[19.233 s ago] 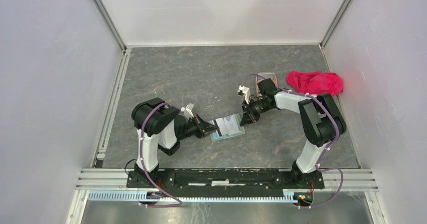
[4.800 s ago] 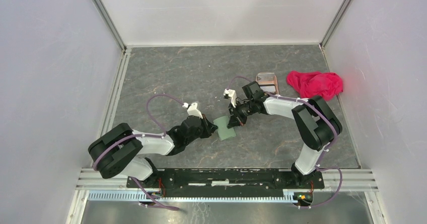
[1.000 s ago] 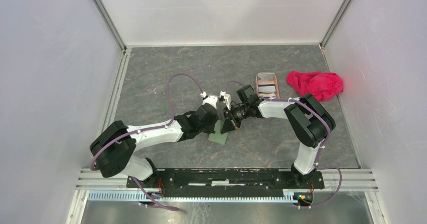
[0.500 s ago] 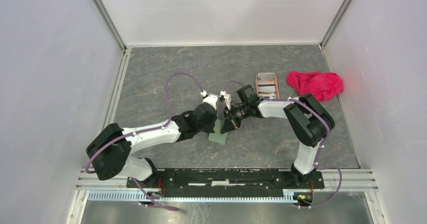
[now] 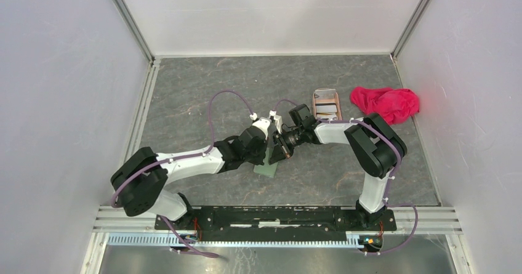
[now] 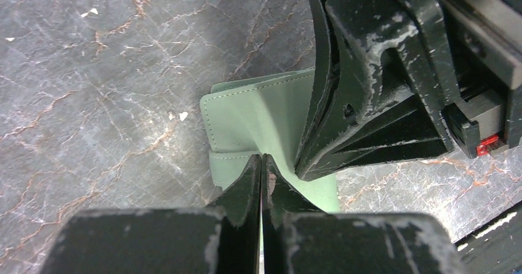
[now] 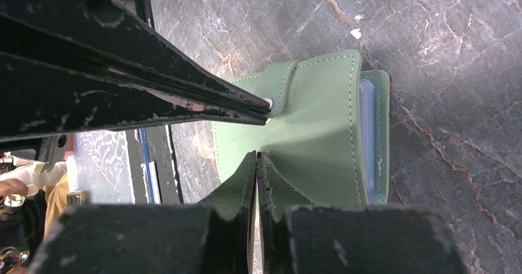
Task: Put the credit cards into the card holder
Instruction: Close the card holder at the center of the board.
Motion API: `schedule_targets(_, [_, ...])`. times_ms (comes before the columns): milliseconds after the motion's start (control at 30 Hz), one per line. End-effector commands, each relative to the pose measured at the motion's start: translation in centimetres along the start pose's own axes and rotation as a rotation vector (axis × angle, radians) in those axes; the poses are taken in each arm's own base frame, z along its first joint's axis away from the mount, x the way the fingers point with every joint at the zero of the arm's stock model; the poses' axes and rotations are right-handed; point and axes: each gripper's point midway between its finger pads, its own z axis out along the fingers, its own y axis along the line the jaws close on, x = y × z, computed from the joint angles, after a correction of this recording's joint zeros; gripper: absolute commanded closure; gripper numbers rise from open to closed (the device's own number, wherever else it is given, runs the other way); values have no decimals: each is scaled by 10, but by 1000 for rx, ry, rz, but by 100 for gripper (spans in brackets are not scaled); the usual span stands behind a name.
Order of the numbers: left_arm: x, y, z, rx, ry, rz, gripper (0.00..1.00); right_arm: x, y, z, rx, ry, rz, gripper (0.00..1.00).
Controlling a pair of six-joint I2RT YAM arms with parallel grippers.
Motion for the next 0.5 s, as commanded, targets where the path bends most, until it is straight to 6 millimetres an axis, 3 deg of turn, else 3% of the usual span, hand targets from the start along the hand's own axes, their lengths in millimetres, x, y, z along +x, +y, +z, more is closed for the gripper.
schedule_targets(0, [-6,-20,5,97,-26,18,98,2,-9,4,31,2,-7,92])
schedule_targets(467, [4,-11,-3,79,-17,21,98,3,-12,3,38,1,7,92])
